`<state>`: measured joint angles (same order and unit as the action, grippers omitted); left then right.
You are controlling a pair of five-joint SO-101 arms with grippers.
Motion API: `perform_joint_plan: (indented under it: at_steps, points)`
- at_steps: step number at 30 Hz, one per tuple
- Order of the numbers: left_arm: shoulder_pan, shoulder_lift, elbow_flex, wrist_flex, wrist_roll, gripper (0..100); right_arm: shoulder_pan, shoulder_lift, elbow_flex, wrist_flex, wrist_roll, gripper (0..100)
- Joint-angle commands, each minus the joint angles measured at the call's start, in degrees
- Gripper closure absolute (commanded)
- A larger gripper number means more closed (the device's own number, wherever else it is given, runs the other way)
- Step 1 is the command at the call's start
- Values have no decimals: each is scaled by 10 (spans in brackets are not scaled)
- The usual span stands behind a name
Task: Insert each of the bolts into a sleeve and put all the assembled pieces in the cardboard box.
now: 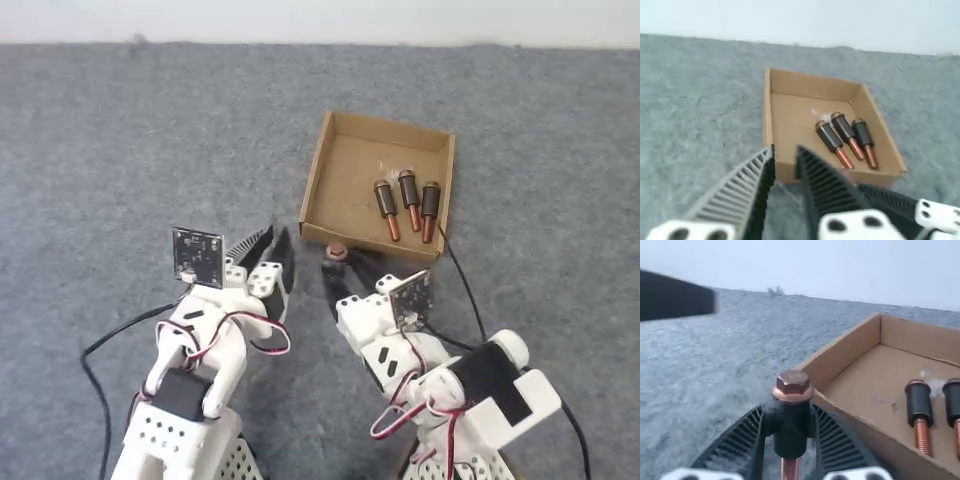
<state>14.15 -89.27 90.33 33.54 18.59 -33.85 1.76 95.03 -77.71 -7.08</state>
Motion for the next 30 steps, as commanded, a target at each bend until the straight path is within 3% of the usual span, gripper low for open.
perform_joint_plan:
  at_steps: [1,10,17,30]
  points:
    - [-49,-6,-32,-1,6,989,17,-29,-24,-2,-6,992]
    - [-164,-6,62,-1,-18,988,18,-32,-11,-2,-3,992]
    - [-165,-5,66,123,-112,986,43,-35,-8,-3,24,992]
    - [-169,-2,66,132,-127,986,60,-42,-7,-3,30,992]
